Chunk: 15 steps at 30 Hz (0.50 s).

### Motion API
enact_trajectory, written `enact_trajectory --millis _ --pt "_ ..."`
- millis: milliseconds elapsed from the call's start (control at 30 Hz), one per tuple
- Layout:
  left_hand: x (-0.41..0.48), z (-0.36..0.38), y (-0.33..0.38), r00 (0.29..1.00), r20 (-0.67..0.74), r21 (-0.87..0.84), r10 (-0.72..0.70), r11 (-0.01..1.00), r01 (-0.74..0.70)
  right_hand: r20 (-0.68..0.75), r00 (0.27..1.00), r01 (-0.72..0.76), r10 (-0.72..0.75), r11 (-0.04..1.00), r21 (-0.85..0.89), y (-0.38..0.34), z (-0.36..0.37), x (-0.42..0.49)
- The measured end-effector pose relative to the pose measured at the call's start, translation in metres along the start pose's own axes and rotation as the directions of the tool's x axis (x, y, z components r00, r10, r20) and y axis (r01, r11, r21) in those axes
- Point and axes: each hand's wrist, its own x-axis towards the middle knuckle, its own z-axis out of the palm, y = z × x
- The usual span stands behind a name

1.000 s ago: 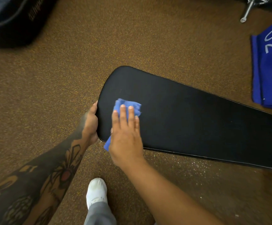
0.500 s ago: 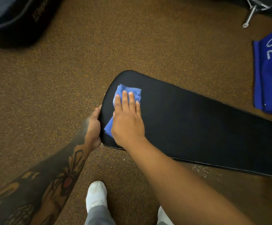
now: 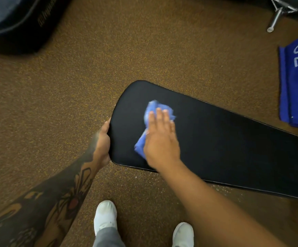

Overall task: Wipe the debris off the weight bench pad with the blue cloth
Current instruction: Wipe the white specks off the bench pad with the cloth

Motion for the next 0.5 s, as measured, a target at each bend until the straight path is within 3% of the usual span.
enact_trajectory --millis 100,133,267,400,500 --pt "-0.001 0.000 0.001 1.000 -0.011 0.013 -0.013 1.000 0.013 -0.033 0.950 -0.308 0.310 0.950 0.044 0.023 -0.013 0.024" --pt "-0.001 0.000 0.001 1.000 -0.013 0.010 -0.012 1.000 0.012 -0.029 0.950 -0.307 0.309 0.949 0.064 0.020 -0.014 0.028" --pt "-0.002 0.001 0.000 1.000 -0.021 0.011 -0.009 1.000 0.009 0.011 0.998 -0.055 0.055 0.998 0.000 0.017 -0.010 0.018" --pt "-0.002 0.000 0.002 0.999 -0.016 0.013 -0.041 0.999 0.041 -0.055 0.965 -0.254 0.256 0.966 0.039 0.043 -0.017 0.040" --pt "-0.004 0.001 0.002 0.999 -0.029 0.011 -0.036 0.999 0.036 -0.032 0.989 -0.144 0.146 0.988 0.058 0.023 -0.014 0.036"
